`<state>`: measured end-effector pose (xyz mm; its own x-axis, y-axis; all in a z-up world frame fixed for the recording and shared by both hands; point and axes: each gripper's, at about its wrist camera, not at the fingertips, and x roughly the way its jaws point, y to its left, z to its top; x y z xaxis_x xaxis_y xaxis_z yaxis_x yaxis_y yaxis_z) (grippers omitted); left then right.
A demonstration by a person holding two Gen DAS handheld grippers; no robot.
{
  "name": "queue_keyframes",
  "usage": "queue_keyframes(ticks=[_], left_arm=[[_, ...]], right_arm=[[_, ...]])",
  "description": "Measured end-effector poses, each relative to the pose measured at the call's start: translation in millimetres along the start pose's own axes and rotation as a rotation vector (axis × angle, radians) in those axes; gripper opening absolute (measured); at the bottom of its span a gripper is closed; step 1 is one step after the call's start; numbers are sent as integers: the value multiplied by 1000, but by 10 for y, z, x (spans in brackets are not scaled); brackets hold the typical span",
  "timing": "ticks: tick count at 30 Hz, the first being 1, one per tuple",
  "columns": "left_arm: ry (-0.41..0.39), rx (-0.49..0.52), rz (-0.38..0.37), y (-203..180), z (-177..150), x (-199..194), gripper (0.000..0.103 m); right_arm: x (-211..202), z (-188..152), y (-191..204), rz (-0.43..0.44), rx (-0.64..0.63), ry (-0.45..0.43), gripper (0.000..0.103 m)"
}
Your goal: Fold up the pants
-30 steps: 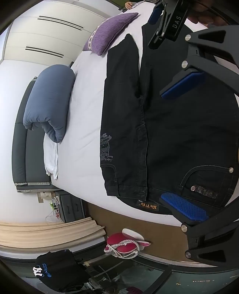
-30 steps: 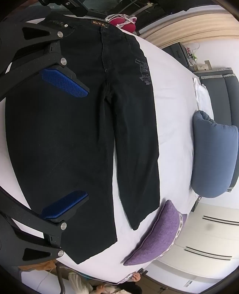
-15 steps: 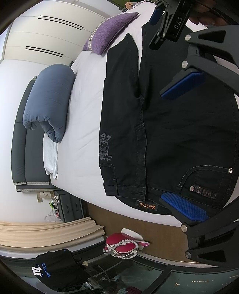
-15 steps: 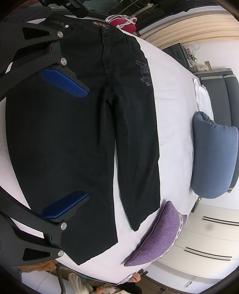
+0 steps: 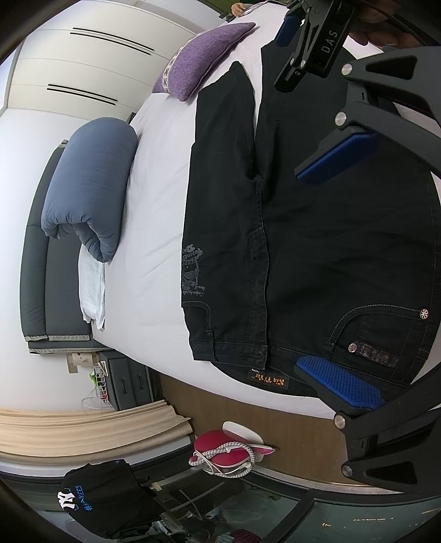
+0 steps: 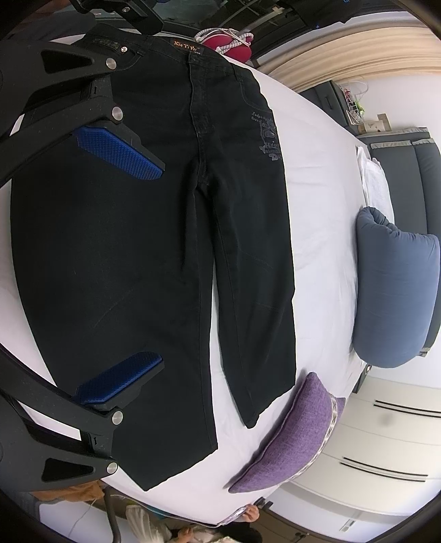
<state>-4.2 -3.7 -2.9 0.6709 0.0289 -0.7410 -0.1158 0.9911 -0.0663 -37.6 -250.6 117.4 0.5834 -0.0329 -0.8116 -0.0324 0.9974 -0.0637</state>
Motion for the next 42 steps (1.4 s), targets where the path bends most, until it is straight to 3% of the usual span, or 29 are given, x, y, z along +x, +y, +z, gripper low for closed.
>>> queue_keyframes(ticks=[42], left_arm=[[3, -2, 0, 4, -7, 8, 103]], right_arm=[[30, -17, 71, 7, -7, 4, 103]])
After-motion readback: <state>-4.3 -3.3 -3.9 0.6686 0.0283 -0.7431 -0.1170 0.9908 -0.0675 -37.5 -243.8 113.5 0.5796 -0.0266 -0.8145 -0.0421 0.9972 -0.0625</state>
